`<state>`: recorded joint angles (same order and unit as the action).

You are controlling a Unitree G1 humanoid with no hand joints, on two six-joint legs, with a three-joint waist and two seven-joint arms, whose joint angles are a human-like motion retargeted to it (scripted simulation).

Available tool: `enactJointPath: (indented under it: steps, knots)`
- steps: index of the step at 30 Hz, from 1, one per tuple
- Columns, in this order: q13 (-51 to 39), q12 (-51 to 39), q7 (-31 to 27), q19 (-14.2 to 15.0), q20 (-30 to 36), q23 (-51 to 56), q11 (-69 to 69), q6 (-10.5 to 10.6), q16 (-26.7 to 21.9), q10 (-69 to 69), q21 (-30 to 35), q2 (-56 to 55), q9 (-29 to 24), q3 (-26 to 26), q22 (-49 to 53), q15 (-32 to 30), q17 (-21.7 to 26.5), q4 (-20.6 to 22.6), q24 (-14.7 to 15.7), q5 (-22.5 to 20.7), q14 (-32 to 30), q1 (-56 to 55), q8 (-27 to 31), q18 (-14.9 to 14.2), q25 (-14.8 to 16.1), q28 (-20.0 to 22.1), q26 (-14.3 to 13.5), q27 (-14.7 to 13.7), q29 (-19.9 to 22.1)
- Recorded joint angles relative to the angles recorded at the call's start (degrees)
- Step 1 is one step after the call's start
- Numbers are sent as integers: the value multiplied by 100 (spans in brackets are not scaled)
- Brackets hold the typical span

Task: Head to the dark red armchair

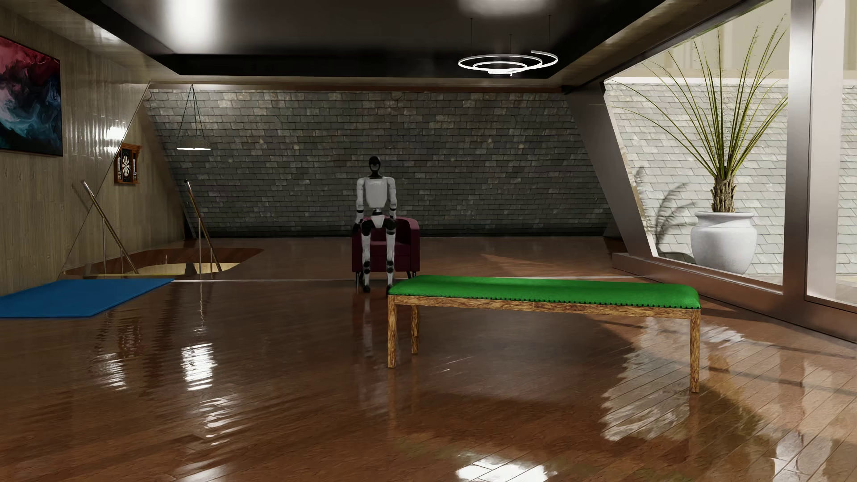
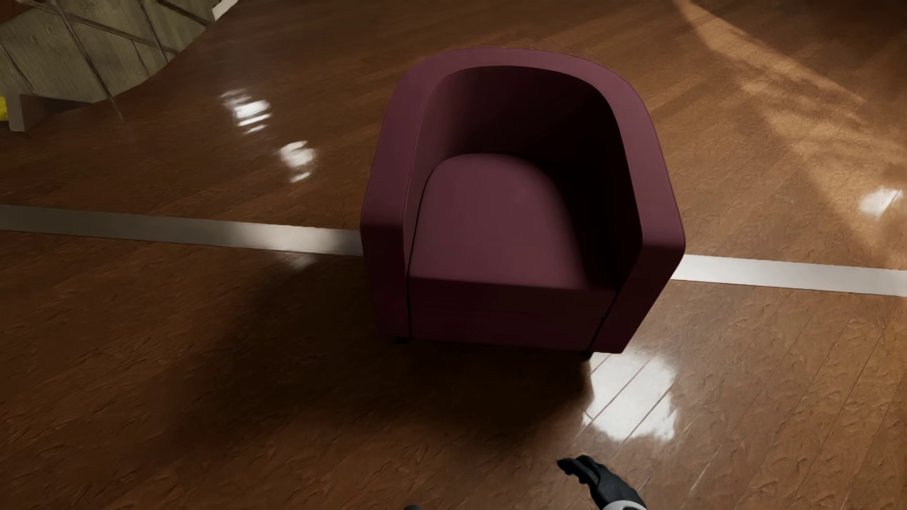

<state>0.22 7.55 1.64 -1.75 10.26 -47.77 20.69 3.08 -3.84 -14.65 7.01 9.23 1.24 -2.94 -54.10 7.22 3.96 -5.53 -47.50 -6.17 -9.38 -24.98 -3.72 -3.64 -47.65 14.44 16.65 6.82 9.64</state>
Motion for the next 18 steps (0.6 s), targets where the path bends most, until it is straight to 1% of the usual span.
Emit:
enactJointPath:
  steps: [1,2,3,4,5,6,7,8,9,10,12,13,14,15,17,18]
  knots:
    - [123,-51,130,-21,-16,-99,353,-100,91,-4,-10,-129,26,0,-140,-417,-11,53,-53,145,147,139,41,-2,-3,-44,110,96,-130]
    - [220,-115,270,105,-19,-159,894,-188,141,-26,81,-387,37,3,-206,-812,33,89,-75,282,280,243,74,43,-50,-128,103,94,-384]
    - [295,-198,405,273,26,-153,1607,-267,148,-113,259,-751,28,5,-212,-1171,152,115,-97,498,429,291,-87,110,-148,-248,-26,-20,-677]
    - [360,-306,537,589,122,-76,2422,-347,130,-279,446,-1164,2,16,-189,-1499,335,159,-128,810,598,295,-313,185,-273,-396,-243,-176,-894]
    - [428,-442,669,810,254,34,3211,-437,87,-437,551,-1588,-29,40,-158,-1755,511,226,-168,1236,760,303,-583,259,-364,-566,-486,-279,-969]
    - [530,-589,783,902,385,158,3873,-534,-26,-514,525,-1969,-56,81,-159,-1735,608,305,-227,1631,888,360,-793,328,-368,-724,-750,-267,-908]
    - [611,-800,871,840,517,234,4364,-623,-120,-558,400,-2352,-79,128,-191,-1403,590,388,-322,1789,1002,444,-823,367,-291,-847,-904,-129,-749]
    - [699,-1021,933,983,630,292,4618,-692,-223,-601,209,-2661,-93,163,-227,-1225,543,452,-431,1843,1107,531,-815,394,-154,-909,-969,13,-571]
    - [808,-1259,972,1116,699,375,4634,-740,-295,-647,22,-2873,-100,188,-269,-1129,480,491,-526,1935,1208,613,-891,416,-23,-909,-939,113,-435]
    - [894,-1472,995,1105,700,449,4445,-773,-355,-697,-106,-2987,-100,212,-295,-972,433,512,-571,2126,1306,685,-1084,433,73,-857,-876,151,-367]
    - [993,-1811,997,1084,542,558,3561,-801,-431,-719,-157,-3005,-87,267,-257,-566,396,519,-494,2421,1452,846,-1511,455,102,-691,-758,108,-397]
    - [1013,-1930,997,1035,448,595,2934,-799,-453,-693,-142,-2948,-76,293,-192,-370,392,516,-410,2471,1504,938,-1658,459,65,-602,-750,89,-450]
    - [982,-2006,1004,1104,377,577,2235,-786,-502,-640,-137,-2872,-61,303,-86,-286,379,504,-323,2459,1543,1036,-1728,459,44,-539,-791,84,-494]
    - [942,-2055,1021,1136,350,549,1499,-767,-547,-561,-144,-2754,-41,301,28,-273,343,479,-253,2460,1565,1134,-1852,454,32,-481,-844,84,-512]
    - [811,-2062,1104,1172,388,463,165,-728,-640,-390,-105,-2471,13,267,235,-610,262,415,-150,2574,1587,1292,-2411,422,-44,-390,-945,91,-508]
    - [730,-2017,1167,964,419,420,-369,-710,-682,-286,-48,-2334,42,237,308,-807,221,378,-96,2655,1584,1366,-2886,397,-109,-370,-975,77,-523]
